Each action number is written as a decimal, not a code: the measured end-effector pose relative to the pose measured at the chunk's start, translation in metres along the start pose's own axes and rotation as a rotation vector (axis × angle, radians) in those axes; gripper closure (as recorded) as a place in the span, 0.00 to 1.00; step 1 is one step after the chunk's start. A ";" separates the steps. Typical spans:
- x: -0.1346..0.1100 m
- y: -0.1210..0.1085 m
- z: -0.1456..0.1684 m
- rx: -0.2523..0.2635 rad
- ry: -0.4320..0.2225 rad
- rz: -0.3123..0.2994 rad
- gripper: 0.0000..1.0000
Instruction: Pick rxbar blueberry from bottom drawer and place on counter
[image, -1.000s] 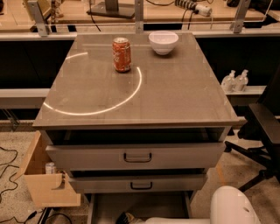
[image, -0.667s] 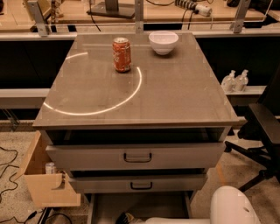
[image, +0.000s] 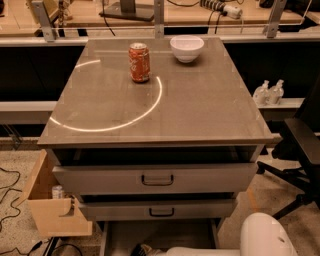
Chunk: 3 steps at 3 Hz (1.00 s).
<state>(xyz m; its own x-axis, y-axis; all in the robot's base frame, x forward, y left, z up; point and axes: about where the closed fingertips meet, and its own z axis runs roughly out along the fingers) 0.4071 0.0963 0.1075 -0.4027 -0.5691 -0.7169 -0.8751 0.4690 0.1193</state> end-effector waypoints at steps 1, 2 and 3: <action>-0.012 -0.006 -0.040 -0.038 -0.044 -0.047 1.00; -0.026 -0.025 -0.105 -0.086 -0.096 -0.105 1.00; -0.034 -0.040 -0.148 -0.120 -0.147 -0.135 1.00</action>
Offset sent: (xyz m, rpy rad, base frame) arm 0.0090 -0.1228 0.1516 0.1541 -0.1069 0.2055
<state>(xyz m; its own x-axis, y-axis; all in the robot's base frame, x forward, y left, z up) 0.4156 -0.0030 0.2283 -0.2445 -0.5128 -0.8230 -0.9475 0.3068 0.0902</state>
